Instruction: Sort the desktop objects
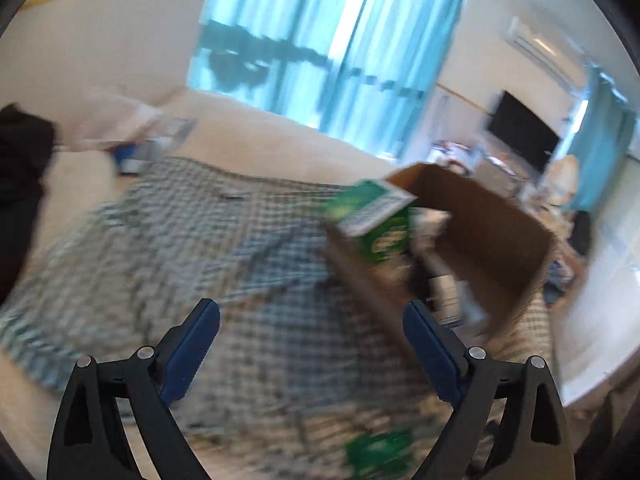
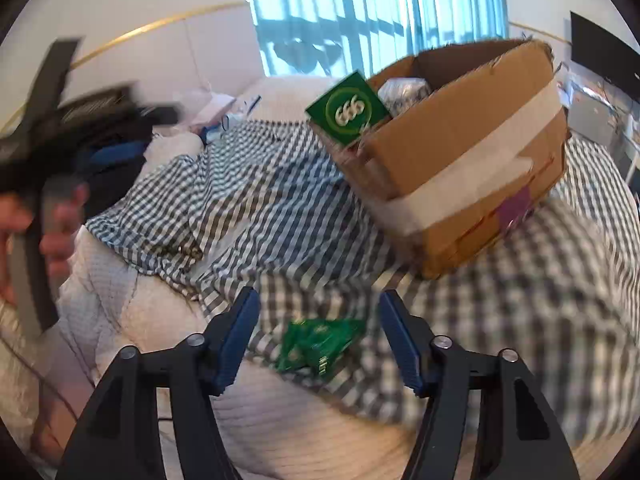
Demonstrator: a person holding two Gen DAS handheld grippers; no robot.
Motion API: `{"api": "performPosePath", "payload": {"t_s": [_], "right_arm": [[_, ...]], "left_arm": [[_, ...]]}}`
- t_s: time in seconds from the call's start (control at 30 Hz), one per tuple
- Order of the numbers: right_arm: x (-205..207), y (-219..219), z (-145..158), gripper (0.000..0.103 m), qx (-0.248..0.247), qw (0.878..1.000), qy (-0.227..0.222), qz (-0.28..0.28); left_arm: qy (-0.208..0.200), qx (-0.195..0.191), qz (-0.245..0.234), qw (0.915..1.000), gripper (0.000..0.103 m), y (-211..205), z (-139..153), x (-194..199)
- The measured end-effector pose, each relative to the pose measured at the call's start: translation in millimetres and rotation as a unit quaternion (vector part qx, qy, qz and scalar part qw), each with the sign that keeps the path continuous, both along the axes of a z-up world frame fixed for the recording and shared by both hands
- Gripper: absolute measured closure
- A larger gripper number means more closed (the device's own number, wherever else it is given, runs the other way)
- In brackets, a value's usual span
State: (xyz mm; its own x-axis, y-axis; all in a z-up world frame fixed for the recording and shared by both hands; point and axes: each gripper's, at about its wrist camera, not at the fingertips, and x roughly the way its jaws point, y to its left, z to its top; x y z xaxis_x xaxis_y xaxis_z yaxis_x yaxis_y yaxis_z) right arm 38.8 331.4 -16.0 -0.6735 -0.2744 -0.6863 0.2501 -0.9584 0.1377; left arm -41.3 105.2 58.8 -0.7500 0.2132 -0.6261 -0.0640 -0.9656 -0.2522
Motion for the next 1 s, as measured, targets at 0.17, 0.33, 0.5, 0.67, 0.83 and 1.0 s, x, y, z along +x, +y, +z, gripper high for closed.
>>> {"api": "performPosePath", "payload": {"t_s": [0.17,0.33,0.5,0.67,0.83,1.0], "right_arm": [[-1,-30,-23,0.029,0.028,0.999,-0.029,-0.028],[-16,-49,-57,0.025,0.065,0.994,-0.069,-0.053],[-25,-51,-75,0.024,0.102,0.989,-0.078,-0.079],[-36,-54,-95,0.022,0.141,0.981,-0.098,-0.091],[-46,-59,-106,0.015,0.162,0.977,-0.103,-0.088],[-55,-61,-115,0.034,0.19,0.971,-0.112,-0.088]], "left_arm": [[-0.032,-0.022,0.055,0.9977,0.005,-68,-47,28],[-0.078,-0.02,0.084,0.9932,0.005,-89,-110,30],[-0.084,-0.066,0.038,0.9935,0.005,-64,-134,6],[-0.115,-0.109,0.0,0.9874,0.006,-42,-157,-21],[-0.132,-0.109,-0.018,0.9851,0.011,-37,-174,-40],[-0.157,-0.095,-0.016,0.9829,0.017,-42,-189,-53]]}}
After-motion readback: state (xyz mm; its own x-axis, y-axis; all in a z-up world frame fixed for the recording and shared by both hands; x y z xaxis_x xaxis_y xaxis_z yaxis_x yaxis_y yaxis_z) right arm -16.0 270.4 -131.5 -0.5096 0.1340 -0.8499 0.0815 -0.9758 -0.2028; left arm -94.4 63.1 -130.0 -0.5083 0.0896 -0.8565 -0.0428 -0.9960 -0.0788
